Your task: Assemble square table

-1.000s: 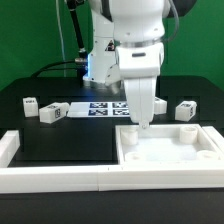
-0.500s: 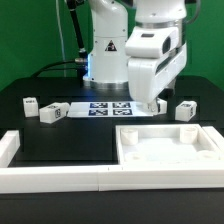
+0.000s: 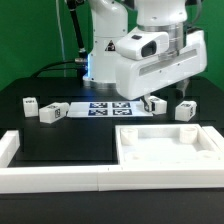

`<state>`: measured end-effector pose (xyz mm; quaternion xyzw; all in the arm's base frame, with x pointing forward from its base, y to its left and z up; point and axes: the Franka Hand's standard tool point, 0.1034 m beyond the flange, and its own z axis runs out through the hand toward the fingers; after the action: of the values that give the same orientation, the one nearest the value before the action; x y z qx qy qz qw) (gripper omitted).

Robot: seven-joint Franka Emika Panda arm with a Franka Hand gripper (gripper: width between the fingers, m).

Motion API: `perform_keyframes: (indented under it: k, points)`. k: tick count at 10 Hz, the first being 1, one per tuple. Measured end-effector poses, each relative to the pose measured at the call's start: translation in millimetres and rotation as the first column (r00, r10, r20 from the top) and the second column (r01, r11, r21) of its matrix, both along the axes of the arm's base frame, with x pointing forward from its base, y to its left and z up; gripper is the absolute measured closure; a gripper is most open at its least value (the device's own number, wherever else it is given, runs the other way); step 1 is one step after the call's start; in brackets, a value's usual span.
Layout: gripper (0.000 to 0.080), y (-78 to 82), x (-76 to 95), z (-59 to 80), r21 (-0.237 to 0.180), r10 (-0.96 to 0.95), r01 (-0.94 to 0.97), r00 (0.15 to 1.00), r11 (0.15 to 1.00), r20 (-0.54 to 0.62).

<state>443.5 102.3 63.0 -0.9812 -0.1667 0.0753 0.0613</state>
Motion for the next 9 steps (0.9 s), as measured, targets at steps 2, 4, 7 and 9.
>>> perform_keyframes:
  k: [2,4,7,9]
  points:
    - [0.0151,21.0,-1.4,2.7,-0.042,-0.287,0.286,0.957,0.957,-0.046]
    - [0.0151,22.5,1.8,1.4,-0.052,-0.412,0.41,0.91,0.911,-0.051]
    - [0.0151,26.3,-7.7,-3.1,-0.093,-0.623,0.616,0.777,0.782,-0.089]
    - [0.0151,26.3,-20.9,-9.1,-0.121,-0.772,0.764,0.615,0.634,-0.159]
